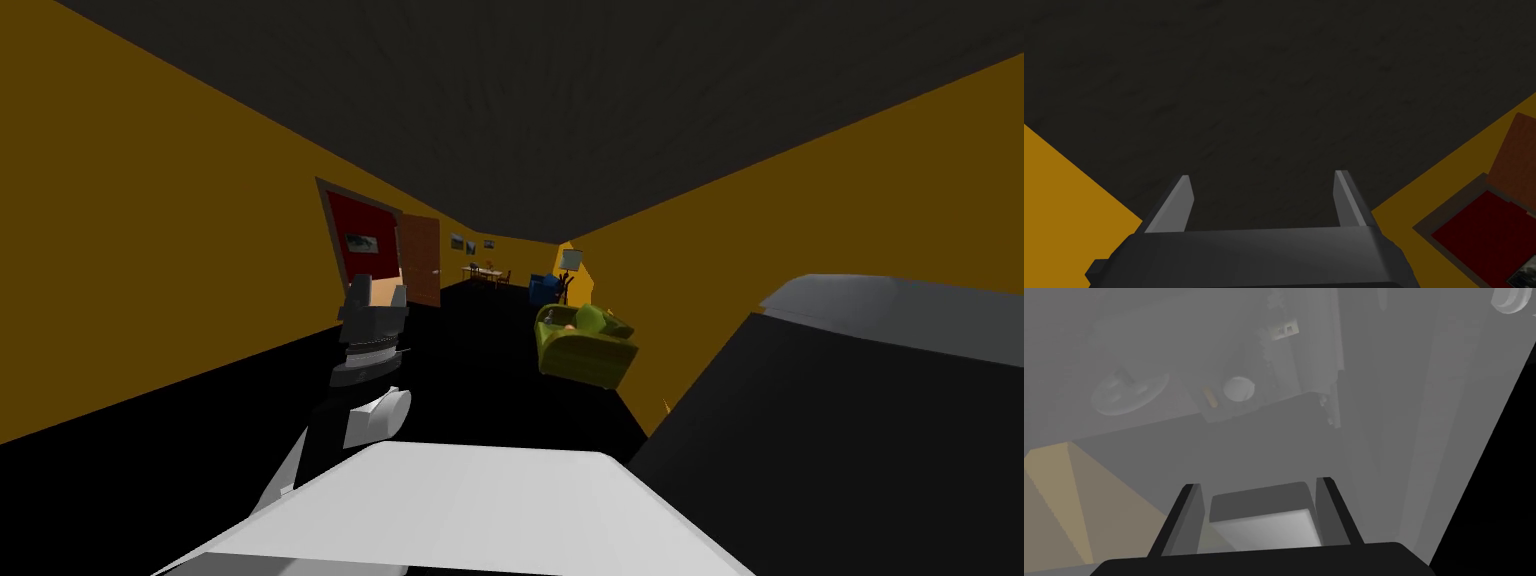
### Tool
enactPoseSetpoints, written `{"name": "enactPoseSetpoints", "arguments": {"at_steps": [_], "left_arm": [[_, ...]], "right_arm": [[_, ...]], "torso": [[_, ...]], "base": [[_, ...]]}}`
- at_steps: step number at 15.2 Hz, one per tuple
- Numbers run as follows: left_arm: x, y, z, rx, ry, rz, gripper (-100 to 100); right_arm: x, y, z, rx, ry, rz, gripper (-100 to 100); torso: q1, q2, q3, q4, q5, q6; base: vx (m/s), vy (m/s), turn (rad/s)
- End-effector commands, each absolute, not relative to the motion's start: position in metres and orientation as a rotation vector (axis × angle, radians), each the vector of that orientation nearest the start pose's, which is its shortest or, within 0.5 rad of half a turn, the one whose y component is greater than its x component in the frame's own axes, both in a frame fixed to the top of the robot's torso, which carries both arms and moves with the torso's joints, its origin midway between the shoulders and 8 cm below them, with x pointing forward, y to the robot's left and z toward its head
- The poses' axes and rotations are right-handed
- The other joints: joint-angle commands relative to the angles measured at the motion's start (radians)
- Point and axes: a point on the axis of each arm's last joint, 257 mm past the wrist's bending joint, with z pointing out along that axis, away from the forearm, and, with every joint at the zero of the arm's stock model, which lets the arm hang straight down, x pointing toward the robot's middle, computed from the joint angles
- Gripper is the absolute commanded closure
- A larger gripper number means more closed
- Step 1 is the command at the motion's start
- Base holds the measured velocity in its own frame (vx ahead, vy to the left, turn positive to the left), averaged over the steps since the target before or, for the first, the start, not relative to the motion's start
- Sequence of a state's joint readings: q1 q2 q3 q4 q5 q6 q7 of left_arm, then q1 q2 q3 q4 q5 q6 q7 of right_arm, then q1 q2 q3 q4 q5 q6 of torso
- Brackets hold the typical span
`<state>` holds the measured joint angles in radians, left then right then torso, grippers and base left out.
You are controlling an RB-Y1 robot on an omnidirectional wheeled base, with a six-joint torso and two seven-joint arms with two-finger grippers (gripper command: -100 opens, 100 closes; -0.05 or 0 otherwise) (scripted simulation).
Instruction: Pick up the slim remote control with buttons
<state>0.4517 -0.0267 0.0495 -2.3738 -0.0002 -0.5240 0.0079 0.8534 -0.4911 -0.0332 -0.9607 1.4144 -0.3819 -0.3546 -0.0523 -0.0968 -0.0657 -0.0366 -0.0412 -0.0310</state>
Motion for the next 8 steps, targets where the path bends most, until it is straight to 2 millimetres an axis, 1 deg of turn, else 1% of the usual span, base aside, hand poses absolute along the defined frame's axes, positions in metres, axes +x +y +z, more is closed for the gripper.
{"name": "enactPoseSetpoints", "arguments": {"at_steps": [1,3,4,6,7,8], "left_arm": [[0.316,0.286,0.084,-0.541,0.474,-1.309,0],[0.316,0.286,0.084,-0.541,0.474,-1.309,0],[0.316,0.286,0.084,-0.541,0.474,-1.309,0],[0.316,0.286,0.084,-0.541,0.474,-1.309,0],[0.316,0.286,0.084,-0.541,0.474,-1.309,0],[0.316,0.286,0.084,-0.541,0.474,-1.309,0]], "right_arm": [[-0.177,-0.460,-0.573,0.551,2.987,-0.064,100],[-0.202,-0.459,-0.562,0.546,3.031,-0.058,100],[-0.202,-0.459,-0.562,0.546,3.031,-0.058,100],[-0.226,-0.458,-0.551,0.541,3.076,-0.052,100],[-0.226,-0.458,-0.551,0.541,3.076,-0.052,100],[-0.218,-0.459,-0.554,0.541,3.064,-0.054,100]], "torso": [[0.000,0.000,0.000,0.000,0.000,0.000],[0.000,-0.007,-0.004,-0.001,0.000,-0.001],[0.001,-0.008,-0.005,-0.001,0.000,-0.001],[0.002,-0.003,-0.002,-0.001,0.000,-0.001],[0.002,-0.001,-0.001,-0.001,0.001,-0.001],[0.002,0.001,0.000,-0.001,0.001,-0.001]], "base": [[0.285,-0.019,-0.003],[0.321,-0.027,-0.004],[0.230,-0.002,-0.002],[0.172,-0.012,-0.007],[0.149,-0.028,-0.010],[0.083,-0.016,-0.005]]}}
